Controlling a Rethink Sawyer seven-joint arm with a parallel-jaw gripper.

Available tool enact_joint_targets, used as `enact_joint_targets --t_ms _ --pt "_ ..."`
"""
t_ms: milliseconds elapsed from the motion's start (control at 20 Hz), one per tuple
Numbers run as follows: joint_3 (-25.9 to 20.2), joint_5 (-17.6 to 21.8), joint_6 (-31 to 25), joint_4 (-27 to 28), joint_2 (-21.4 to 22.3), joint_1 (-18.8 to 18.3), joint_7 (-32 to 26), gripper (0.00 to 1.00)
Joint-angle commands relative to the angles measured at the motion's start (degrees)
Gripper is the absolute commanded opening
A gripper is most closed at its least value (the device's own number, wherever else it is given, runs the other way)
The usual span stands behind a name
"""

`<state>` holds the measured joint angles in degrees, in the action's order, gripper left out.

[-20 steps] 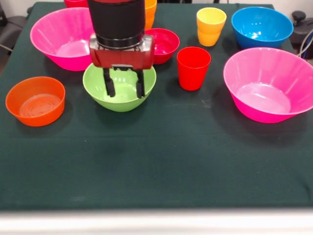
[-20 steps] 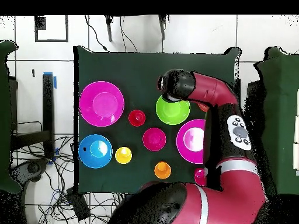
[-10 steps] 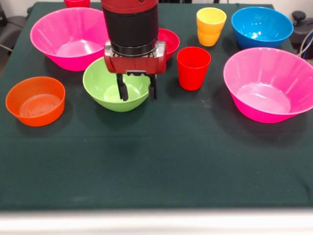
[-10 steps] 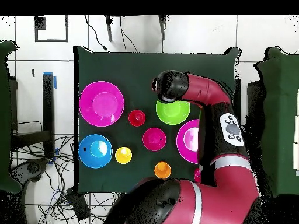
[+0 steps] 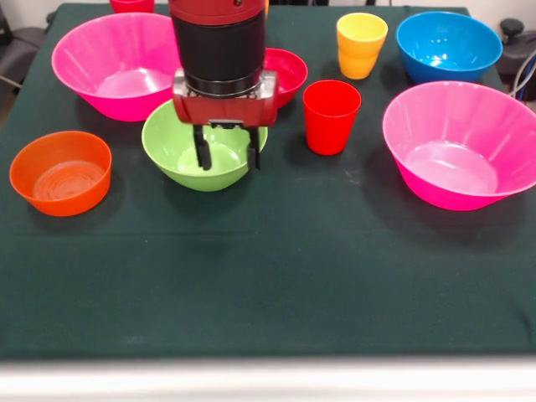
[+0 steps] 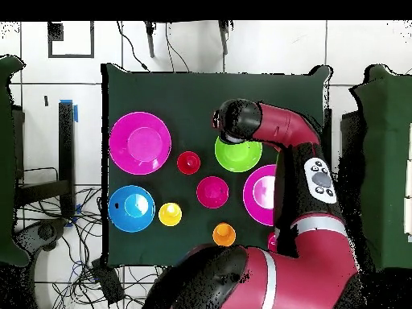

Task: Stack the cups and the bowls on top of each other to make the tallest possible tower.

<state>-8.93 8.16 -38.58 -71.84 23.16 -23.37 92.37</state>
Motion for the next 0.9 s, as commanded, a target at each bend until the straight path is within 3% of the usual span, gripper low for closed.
enact_joint_targets --t_ms 50,650,900 --pt "2.6 4.0 1.2 -2.4 -2.5 1.5 5.5 1.0" --pt "6.6 -3.5 0.3 -4.3 -1.6 3.1 15.3 1.0" --pt "7.7 -5.8 3.2 -8.7 1.1 3.5 17.9 1.0"
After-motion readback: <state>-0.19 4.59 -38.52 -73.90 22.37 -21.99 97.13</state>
